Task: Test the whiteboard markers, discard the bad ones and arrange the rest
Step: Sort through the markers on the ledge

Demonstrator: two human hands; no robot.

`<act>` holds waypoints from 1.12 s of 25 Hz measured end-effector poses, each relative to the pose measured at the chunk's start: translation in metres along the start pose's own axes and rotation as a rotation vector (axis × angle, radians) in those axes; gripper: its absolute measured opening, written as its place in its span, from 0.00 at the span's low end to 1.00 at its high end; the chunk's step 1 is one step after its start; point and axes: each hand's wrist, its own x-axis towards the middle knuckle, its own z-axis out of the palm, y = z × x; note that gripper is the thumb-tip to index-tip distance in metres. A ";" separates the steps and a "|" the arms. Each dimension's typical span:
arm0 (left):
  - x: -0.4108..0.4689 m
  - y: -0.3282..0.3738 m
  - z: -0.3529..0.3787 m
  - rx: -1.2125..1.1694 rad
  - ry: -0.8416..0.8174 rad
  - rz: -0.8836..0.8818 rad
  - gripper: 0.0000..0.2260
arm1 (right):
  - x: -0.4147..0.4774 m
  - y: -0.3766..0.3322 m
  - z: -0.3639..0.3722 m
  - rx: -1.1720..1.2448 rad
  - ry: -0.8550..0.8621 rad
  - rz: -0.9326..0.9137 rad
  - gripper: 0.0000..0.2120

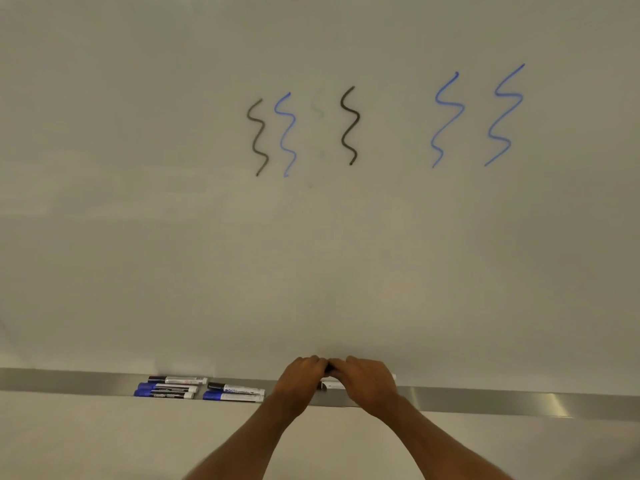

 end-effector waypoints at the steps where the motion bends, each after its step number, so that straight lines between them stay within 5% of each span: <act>1: -0.004 -0.004 -0.003 0.022 0.055 0.018 0.12 | 0.000 -0.003 0.001 0.015 0.012 0.006 0.27; 3: -0.009 -0.014 -0.004 0.029 0.125 0.051 0.16 | 0.005 -0.012 -0.001 0.086 0.005 0.049 0.35; 6: -0.013 -0.027 -0.010 0.011 0.259 0.058 0.19 | 0.018 -0.025 -0.007 0.266 0.010 0.156 0.24; 10: -0.021 -0.052 -0.038 0.051 0.501 0.010 0.20 | 0.046 -0.041 -0.023 0.456 0.083 0.154 0.22; 16: -0.025 -0.103 -0.098 0.177 0.723 0.034 0.19 | 0.097 -0.070 -0.075 0.428 0.414 -0.032 0.07; 24: 0.009 -0.165 -0.244 0.341 0.989 0.100 0.20 | 0.179 -0.121 -0.177 0.430 0.829 -0.196 0.18; 28: 0.025 -0.190 -0.300 0.466 1.057 0.099 0.21 | 0.210 -0.141 -0.209 0.353 1.002 -0.239 0.14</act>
